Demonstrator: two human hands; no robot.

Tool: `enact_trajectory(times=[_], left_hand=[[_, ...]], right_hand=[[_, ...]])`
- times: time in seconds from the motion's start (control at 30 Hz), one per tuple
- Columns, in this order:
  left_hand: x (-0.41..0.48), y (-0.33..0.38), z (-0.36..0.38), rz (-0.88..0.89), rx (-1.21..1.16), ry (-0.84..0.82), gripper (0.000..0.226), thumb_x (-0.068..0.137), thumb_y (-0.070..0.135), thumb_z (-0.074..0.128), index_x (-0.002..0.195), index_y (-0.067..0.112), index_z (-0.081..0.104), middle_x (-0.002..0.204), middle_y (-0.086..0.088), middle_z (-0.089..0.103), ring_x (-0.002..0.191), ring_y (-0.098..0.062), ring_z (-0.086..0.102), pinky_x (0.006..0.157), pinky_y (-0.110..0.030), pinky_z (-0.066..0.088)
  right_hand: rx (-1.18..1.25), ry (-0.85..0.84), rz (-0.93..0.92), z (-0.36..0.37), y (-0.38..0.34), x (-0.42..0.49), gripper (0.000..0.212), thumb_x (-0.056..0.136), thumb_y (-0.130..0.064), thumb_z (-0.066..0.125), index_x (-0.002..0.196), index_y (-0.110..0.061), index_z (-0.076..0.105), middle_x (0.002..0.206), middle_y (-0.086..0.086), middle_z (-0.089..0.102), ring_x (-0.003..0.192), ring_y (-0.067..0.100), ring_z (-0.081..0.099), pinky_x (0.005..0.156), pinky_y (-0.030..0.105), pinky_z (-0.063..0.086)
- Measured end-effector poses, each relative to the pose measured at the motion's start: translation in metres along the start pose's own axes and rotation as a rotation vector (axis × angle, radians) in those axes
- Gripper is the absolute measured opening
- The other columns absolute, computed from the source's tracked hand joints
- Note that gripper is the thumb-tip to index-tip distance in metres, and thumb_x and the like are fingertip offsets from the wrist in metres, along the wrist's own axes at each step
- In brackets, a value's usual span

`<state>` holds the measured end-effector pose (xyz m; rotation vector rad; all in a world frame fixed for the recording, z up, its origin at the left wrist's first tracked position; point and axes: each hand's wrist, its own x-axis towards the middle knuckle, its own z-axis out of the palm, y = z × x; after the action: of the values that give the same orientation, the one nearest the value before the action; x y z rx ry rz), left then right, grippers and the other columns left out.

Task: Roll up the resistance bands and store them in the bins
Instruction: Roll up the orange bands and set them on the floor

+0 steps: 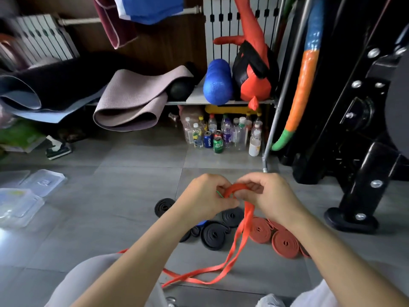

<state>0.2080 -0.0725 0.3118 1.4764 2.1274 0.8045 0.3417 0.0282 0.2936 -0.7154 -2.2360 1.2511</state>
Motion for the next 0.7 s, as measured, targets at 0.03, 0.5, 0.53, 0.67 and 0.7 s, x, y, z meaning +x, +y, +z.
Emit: enact_trajectory(times=[0.03, 0.5, 0.53, 0.67, 0.7], left_hand=[[0.0, 0.0, 0.0, -0.021, -0.047, 0.01, 0.013, 0.073, 0.029, 0.077, 0.081, 0.024, 0.068, 0.079, 0.009, 0.066, 0.065, -0.01, 0.06, 0.063, -0.024, 0.05], [-0.018, 0.001, -0.017, -0.127, -1.096, -0.019, 0.014, 0.08, 0.0, 0.065, 0.093, 0.002, 0.062, 0.08, -0.008, 0.069, 0.073, -0.014, 0.069, 0.067, -0.019, 0.054], [-0.019, 0.001, -0.015, -0.138, -1.139, -0.055, 0.015, 0.081, -0.001, 0.063, 0.096, 0.001, 0.061, 0.082, -0.008, 0.07, 0.075, -0.015, 0.069, 0.067, -0.019, 0.054], [-0.02, -0.001, -0.011, -0.158, -1.143, -0.098, 0.016, 0.083, 0.0, 0.062, 0.098, 0.002, 0.061, 0.087, -0.009, 0.07, 0.079, -0.016, 0.069, 0.068, -0.019, 0.054], [-0.019, -0.001, -0.011, -0.144, -1.025, -0.08, 0.015, 0.083, 0.001, 0.064, 0.097, 0.005, 0.062, 0.088, -0.008, 0.07, 0.078, -0.015, 0.069, 0.066, -0.019, 0.054]], right_hand=[[0.028, 0.018, 0.01, 0.001, -0.002, 0.0, 0.026, 0.072, -0.012, 0.079, 0.079, -0.033, 0.065, 0.073, -0.006, 0.072, 0.07, 0.011, 0.066, 0.072, 0.031, 0.055], [0.554, 0.035, 0.06, 0.015, -0.014, -0.011, 0.02, 0.057, -0.03, 0.074, 0.076, -0.034, 0.076, 0.082, -0.004, 0.075, 0.077, 0.011, 0.071, 0.066, 0.017, 0.052], [0.541, 0.048, 0.044, 0.015, -0.015, -0.012, 0.019, 0.057, -0.031, 0.074, 0.075, -0.036, 0.076, 0.081, -0.005, 0.075, 0.077, 0.009, 0.071, 0.065, 0.015, 0.052], [0.444, 0.021, 0.029, 0.009, -0.016, -0.011, 0.016, 0.068, -0.019, 0.075, 0.072, -0.034, 0.073, 0.076, -0.006, 0.074, 0.072, 0.006, 0.07, 0.062, 0.016, 0.053], [0.386, 0.01, 0.026, 0.008, -0.015, -0.011, 0.02, 0.072, -0.014, 0.075, 0.073, -0.033, 0.073, 0.075, -0.004, 0.074, 0.071, 0.008, 0.069, 0.063, 0.02, 0.054]])
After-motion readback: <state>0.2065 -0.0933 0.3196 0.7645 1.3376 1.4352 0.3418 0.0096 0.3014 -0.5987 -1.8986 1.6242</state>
